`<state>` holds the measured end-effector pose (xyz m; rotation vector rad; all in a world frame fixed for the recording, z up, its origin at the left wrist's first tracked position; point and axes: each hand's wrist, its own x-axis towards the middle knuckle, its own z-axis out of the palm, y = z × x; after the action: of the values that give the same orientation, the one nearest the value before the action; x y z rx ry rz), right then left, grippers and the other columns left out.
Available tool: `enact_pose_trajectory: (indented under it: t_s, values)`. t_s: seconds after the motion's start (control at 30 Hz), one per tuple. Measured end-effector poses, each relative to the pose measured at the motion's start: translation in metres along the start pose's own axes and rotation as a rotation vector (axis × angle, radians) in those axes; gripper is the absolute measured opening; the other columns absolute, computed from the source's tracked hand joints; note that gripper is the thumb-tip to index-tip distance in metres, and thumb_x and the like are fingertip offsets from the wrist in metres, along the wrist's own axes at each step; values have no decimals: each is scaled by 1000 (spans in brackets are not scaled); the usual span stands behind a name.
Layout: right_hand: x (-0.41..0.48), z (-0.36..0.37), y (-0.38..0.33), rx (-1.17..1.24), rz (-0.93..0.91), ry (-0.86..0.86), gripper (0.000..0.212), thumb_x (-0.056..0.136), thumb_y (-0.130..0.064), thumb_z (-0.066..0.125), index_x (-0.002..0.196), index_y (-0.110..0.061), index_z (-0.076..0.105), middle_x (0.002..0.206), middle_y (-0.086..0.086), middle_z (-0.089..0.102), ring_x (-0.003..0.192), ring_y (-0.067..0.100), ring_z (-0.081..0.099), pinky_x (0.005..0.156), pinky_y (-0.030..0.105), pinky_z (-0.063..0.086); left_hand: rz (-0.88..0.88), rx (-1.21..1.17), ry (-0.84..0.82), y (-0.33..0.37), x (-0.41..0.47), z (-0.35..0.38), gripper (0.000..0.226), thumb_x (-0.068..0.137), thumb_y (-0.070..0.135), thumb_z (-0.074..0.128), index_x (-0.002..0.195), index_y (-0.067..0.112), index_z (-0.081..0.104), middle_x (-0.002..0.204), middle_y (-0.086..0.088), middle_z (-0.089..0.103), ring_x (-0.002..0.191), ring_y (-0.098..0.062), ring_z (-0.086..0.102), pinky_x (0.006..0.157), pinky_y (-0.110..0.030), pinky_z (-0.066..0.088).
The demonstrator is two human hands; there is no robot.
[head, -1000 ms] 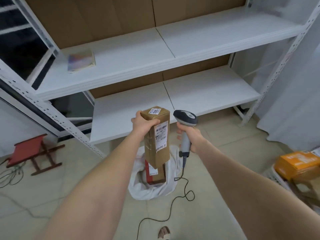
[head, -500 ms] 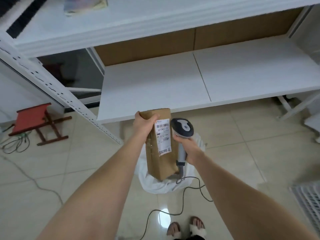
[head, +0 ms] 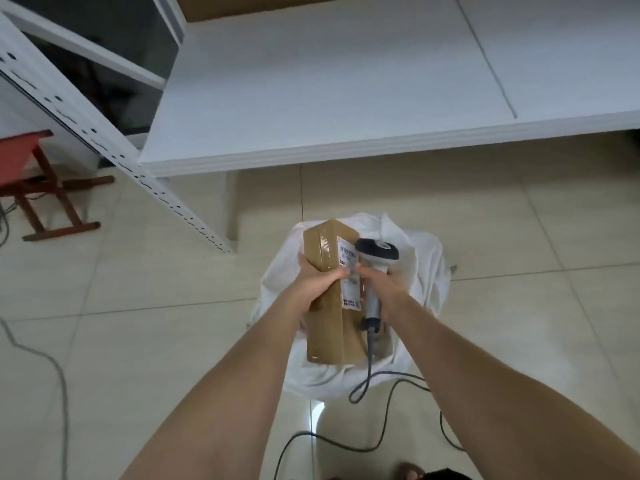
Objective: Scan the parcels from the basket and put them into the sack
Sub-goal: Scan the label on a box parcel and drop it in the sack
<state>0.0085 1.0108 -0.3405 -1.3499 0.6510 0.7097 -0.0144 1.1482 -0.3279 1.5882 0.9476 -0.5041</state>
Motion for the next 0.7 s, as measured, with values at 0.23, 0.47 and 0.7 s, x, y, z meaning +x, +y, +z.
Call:
enact_pose_trajectory:
  t_s: [0.23,0.47,0.7]
  values:
    - [104,7,44,-104,98,-34,32,82,-25,77,102,-3,65,95,18,72,86,35,70,83,47,57,18,-76,224,-72,112,10,45,71,27,77,113,15,65,112,-6,69,81,-16,63,82,-29,52]
    - [170,7,78,-320,65,-95,41,85,-22,74,115,0,57,102,14,69,85,27,67,79,36,56,69,296,410,-93,192,-22,67,65,46,76,121,16,55,123,-11,61,110,-30,59,97,-42,48]
    - [179,14,73,-382,69,-173,45,86,-28,73,119,-2,57,110,15,69,91,28,70,85,40,57,87,844,379,-134,208,-1,116,72,44,74,152,21,-8,144,-26,31,130,-41,37,102,-49,39]
